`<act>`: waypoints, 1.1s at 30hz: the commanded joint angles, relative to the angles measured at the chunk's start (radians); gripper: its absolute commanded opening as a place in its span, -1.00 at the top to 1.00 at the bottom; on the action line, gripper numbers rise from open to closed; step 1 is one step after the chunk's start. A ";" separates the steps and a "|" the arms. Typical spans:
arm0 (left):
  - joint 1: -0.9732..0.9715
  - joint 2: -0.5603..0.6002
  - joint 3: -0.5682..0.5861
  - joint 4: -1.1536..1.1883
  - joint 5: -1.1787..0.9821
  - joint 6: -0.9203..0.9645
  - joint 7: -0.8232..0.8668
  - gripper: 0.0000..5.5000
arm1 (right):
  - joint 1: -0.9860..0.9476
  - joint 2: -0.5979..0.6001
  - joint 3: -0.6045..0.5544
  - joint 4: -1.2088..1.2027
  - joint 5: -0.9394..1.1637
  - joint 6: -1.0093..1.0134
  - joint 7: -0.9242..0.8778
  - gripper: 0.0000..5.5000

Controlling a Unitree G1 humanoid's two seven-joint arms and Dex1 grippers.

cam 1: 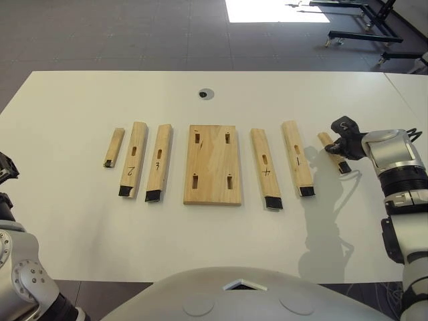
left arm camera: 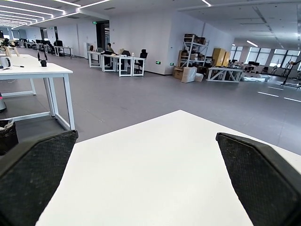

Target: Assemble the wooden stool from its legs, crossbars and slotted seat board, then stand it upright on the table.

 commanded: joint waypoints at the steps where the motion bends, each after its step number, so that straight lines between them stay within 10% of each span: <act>1: 0.006 0.008 -0.007 -0.015 0.001 0.001 0.005 -0.96 | 0.019 0.017 0.011 0.040 -0.012 0.009 0.013 0.54; 33: -0.098 0.124 -0.019 0.048 -0.050 0.066 -0.013 -0.96 | -0.374 0.094 -0.177 0.220 0.091 -0.051 -0.044 0.99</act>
